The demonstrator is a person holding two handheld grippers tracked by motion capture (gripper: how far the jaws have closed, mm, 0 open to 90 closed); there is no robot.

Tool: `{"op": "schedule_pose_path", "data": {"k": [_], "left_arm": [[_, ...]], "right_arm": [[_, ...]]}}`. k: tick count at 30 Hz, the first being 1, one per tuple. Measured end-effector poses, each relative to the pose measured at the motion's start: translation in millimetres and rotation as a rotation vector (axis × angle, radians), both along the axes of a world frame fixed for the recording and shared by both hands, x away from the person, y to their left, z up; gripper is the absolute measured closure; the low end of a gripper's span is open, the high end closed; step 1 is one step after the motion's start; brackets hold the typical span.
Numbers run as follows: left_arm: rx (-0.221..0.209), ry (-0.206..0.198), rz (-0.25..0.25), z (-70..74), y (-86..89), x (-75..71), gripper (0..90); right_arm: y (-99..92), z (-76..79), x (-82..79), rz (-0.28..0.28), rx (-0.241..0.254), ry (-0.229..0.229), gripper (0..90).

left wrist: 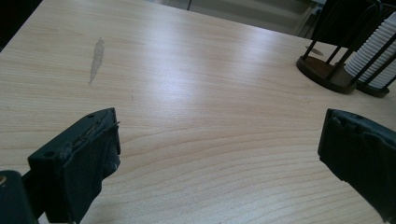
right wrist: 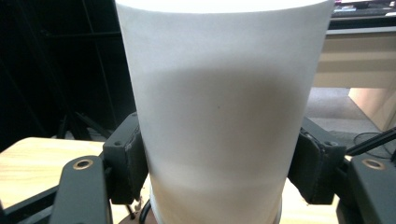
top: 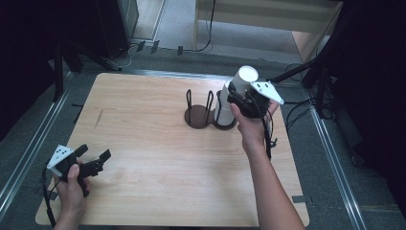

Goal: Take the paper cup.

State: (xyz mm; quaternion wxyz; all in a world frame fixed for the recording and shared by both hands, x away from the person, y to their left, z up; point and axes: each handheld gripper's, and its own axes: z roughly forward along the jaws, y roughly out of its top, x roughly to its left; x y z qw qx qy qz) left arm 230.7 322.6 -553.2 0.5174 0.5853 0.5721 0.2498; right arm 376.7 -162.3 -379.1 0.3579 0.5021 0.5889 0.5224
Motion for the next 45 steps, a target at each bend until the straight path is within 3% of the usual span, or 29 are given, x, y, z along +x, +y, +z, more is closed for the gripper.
{"op": "schedule_pose_path", "data": {"k": [10,16,24,26,32,35,45], "left_arm": [[0.008,0.008,0.003,0.2,-0.5,1.0,0.0],[0.009,0.006,0.005,0.3,-1.1,0.9,0.0],[0.066,0.020,-0.004,4.0,-6.0,-0.1,0.0],[0.082,0.020,-0.011,5.9,-7.3,-0.3,0.0],[0.076,-0.001,-0.028,13.6,-10.5,-0.6,0.0],[0.075,-0.008,-0.042,17.8,-13.7,-0.1,0.0],[0.027,-0.049,-0.088,40.5,-28.4,-2.0,0.0]], "right_arm": [[-9.7,-9.3,-43.2,0.027,-0.036,0.009,30.4],[-16.3,-27.0,-70.9,0.049,-0.038,0.025,30.3],[-25.3,-56.1,-98.8,0.058,-0.044,0.047,30.1],[-26.4,-60.3,-101.6,0.057,-0.046,0.051,30.1],[-35.2,-76.3,-108.1,0.053,-0.027,0.083,30.0],[-39.1,-76.0,-112.0,0.070,-0.005,0.085,30.0],[-40.5,-75.3,-116.4,0.065,-0.004,0.082,29.9]]}}
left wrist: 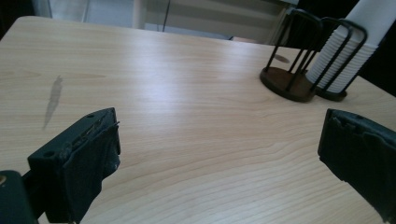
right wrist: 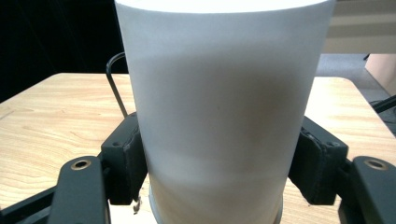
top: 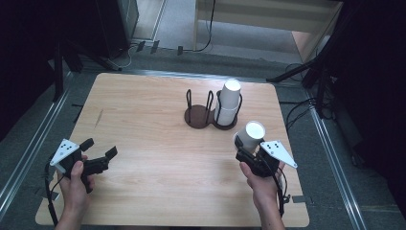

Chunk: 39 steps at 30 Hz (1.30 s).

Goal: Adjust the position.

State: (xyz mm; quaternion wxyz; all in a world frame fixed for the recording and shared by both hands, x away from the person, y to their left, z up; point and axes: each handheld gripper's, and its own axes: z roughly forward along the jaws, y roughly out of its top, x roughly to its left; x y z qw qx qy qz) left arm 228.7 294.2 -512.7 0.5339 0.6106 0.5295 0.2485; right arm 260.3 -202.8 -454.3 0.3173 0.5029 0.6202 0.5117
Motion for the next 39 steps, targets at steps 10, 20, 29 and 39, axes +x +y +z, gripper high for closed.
{"op": "schedule_pose_path", "data": {"k": [10,20,29,39], "left_arm": [[-0.015,-0.016,-0.073,41.2,-36.3,2.9,0.0],[0.049,0.012,-0.217,51.5,-84.5,18.8,0.0],[0.023,0.043,-0.315,53.7,-105.8,21.4,0.0],[0.054,0.062,-0.398,58.4,-126.5,18.2,0.2]], "right_arm": [[13.4,1.4,-1.6,0.036,-0.013,-0.006,29.9],[25.2,-1.6,-5.6,0.057,-0.045,-0.014,29.9],[42.0,-15.2,-6.8,0.081,-0.101,-0.005,29.9],[60.6,-22.0,-11.2,0.119,-0.144,-0.009,29.8]]}}
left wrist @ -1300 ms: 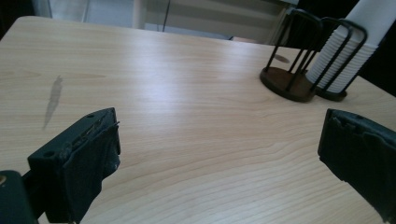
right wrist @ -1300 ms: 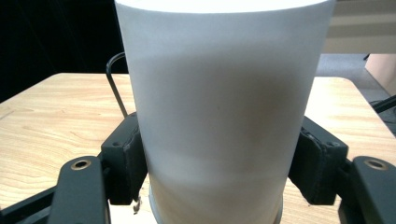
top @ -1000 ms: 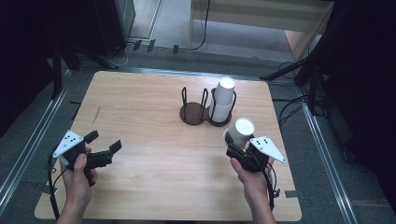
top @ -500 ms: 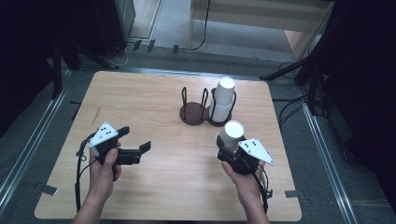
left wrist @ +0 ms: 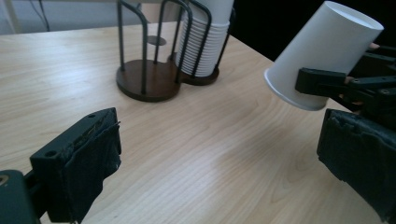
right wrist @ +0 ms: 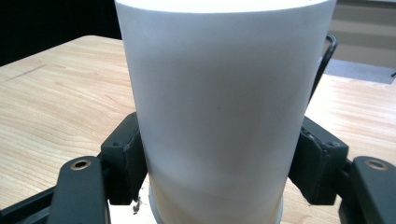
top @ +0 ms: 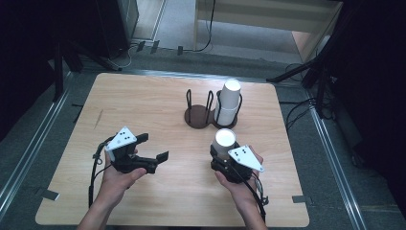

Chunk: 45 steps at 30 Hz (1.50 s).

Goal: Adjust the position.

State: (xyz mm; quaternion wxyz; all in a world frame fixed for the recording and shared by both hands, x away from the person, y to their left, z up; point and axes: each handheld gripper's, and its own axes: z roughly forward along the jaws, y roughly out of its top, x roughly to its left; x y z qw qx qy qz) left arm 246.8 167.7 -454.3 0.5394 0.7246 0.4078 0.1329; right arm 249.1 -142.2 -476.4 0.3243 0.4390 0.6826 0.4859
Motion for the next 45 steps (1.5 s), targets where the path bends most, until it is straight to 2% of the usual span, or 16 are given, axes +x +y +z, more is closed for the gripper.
{"op": "schedule_pose_path", "data": {"k": [1,3,6,9,10,11,13,15,16,17,21,23,25,28,32,45], "left_arm": [[-0.008,0.005,-0.005,1.1,-2.1,-0.3,0.2],[-0.007,0.010,-0.012,2.5,-3.5,-0.8,0.2],[0.002,0.011,-0.018,5.1,-6.6,-2.0,0.2],[0.021,0.025,-0.008,7.6,-13.2,-4.0,6.0],[0.021,0.025,-0.008,7.6,-13.2,-4.0,6.1],[0.030,0.027,-0.030,8.3,-17.2,-5.3,6.2],[0.035,0.031,-0.042,8.6,-20.2,-6.2,6.2],[0.040,0.028,-0.064,8.9,-25.8,-8.2,6.6],[0.040,0.028,-0.064,8.9,-25.8,-8.2,6.7],[0.045,0.026,-0.080,8.4,-29.4,-9.2,7.2],[0.051,0.029,-0.101,7.4,-32.6,-10.1,7.4],[0.053,0.023,-0.111,7.8,-33.7,-10.8,8.7],[0.052,0.024,-0.115,8.1,-33.8,-11.2,8.8],[0.052,0.019,-0.126,9.1,-35.1,-12.5,12.6],[0.077,0.013,-0.163,9.3,-40.1,-14.7,13.6],[0.099,0.025,-0.197,8.6,-44.9,-15.9,15.4]], "right_arm": [[3.3,-0.1,-1.1,0.005,-0.020,-0.011,29.8],[4.0,-0.2,-1.3,0.007,-0.023,-0.014,29.8],[9.6,-1.5,-3.5,0.010,-0.055,-0.029,29.8],[18.7,-4.6,-7.4,0.019,-0.120,-0.057,29.8],[18.7,-4.6,-7.4,0.019,-0.120,-0.057,29.8],[23.7,-6.2,-9.8,0.025,-0.153,-0.074,29.7],[25.5,-6.9,-10.7,0.027,-0.167,-0.082,29.7],[33.6,-10.0,-15.3,0.041,-0.225,-0.115,29.7],[33.6,-10.0,-15.3,0.041,-0.225,-0.115,29.7],[39.3,-12.3,-18.3,0.051,-0.262,-0.134,29.6],[44.5,-13.9,-21.4,0.065,-0.295,-0.154,29.6],[50.4,-15.5,-25.0,0.076,-0.337,-0.182,29.6],[51.9,-15.9,-25.8,0.080,-0.351,-0.192,29.6],[57.1,-18.1,-28.5,0.083,-0.402,-0.225,29.6],[64.1,-22.3,-32.5,0.105,-0.475,-0.261,29.5],[73.6,-27.0,-39.8,0.135,-0.576,-0.321,29.2]]}}
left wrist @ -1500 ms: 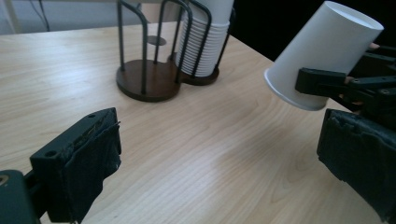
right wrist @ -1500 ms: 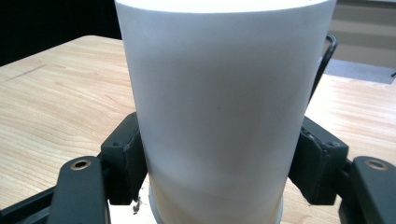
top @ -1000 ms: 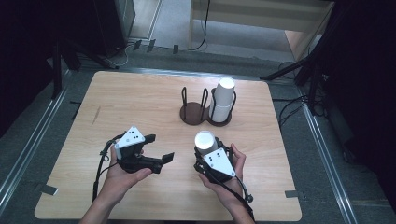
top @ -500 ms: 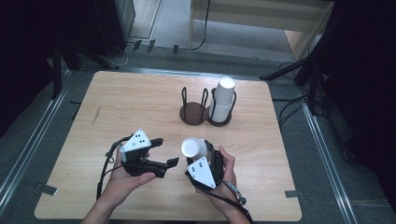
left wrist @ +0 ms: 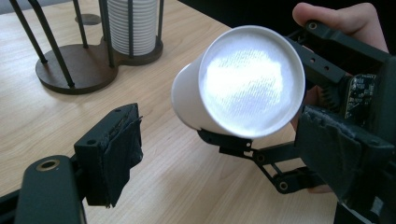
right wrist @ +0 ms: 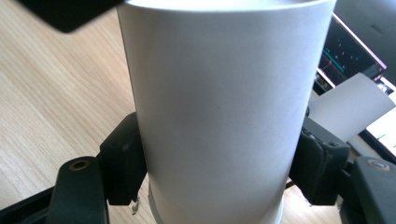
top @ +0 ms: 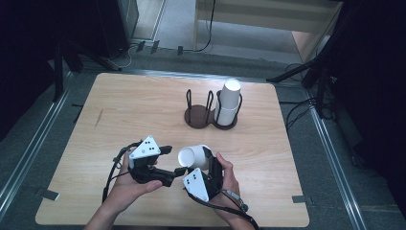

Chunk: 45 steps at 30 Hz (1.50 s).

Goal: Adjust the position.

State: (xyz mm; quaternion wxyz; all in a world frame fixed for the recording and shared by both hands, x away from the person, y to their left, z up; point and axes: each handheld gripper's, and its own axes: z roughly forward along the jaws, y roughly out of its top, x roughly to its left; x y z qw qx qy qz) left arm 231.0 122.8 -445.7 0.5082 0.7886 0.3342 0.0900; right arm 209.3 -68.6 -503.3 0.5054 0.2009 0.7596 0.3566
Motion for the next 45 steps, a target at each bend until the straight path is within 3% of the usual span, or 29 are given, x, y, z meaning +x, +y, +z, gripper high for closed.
{"op": "schedule_pose_path", "data": {"k": [8,15,21,28,40,45], "left_arm": [[0.015,0.005,-0.005,-1.1,-4.3,-1.1,16.0],[0.020,0.008,-0.012,-1.4,-5.7,-1.7,19.3],[0.050,0.009,-0.024,-3.2,-9.9,-2.7,21.6],[0.051,0.020,-0.027,-4.6,-10.8,-2.2,25.8],[0.043,0.023,-0.022,-4.4,-9.6,-2.5,31.0],[0.051,0.002,-0.014,-5.1,-10.4,-4.2,32.2]], "right_arm": [[8.1,-4.5,-5.6,0.028,-0.068,-0.025,29.2],[11.4,-5.5,-8.6,0.042,-0.092,-0.037,29.1],[13.9,-6.0,-11.1,0.060,-0.112,-0.050,29.0],[16.3,-6.4,-14.2,0.090,-0.120,-0.058,28.7],[15.9,-6.8,-13.9,0.093,-0.123,-0.049,27.1],[15.1,-7.0,-13.0,0.096,-0.130,-0.048,25.4]]}}
